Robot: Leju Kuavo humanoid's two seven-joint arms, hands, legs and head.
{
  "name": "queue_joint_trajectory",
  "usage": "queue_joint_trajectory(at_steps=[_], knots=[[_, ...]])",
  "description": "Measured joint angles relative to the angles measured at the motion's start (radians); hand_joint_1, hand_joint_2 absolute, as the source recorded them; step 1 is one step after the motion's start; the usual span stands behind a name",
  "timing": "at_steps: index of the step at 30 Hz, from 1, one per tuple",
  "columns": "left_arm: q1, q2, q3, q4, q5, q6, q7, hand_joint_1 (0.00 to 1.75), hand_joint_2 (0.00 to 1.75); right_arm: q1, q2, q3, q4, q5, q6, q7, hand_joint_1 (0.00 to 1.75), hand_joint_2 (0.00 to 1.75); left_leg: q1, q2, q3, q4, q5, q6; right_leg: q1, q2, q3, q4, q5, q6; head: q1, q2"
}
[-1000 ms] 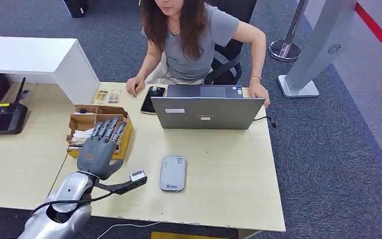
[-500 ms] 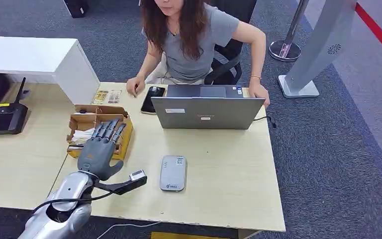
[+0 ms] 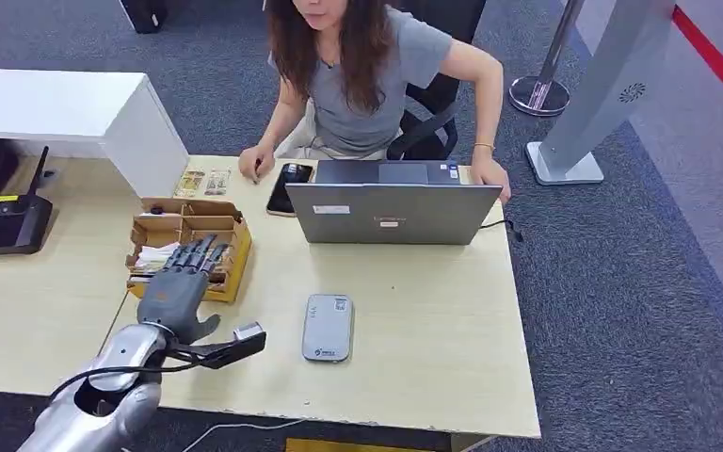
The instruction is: Pass the card to the sensor for recognition and then transmit it.
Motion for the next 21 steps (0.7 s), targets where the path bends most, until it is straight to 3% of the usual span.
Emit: queue_joint_trajectory(at_steps=[21], knots=[[0.026, 0.100, -0.016, -0.027, 0.034, -0.021, 0.026, 0.00, 1.75, 0.000, 0.002, -0.014, 0.000, 0.005, 0.000, 0.002, 0.00, 0.00, 0.000, 0.000, 0.000, 0.000, 0.000, 0.000, 0.000, 0.000, 0.000, 0.000, 0.000, 0.000, 0.000, 0.000]])
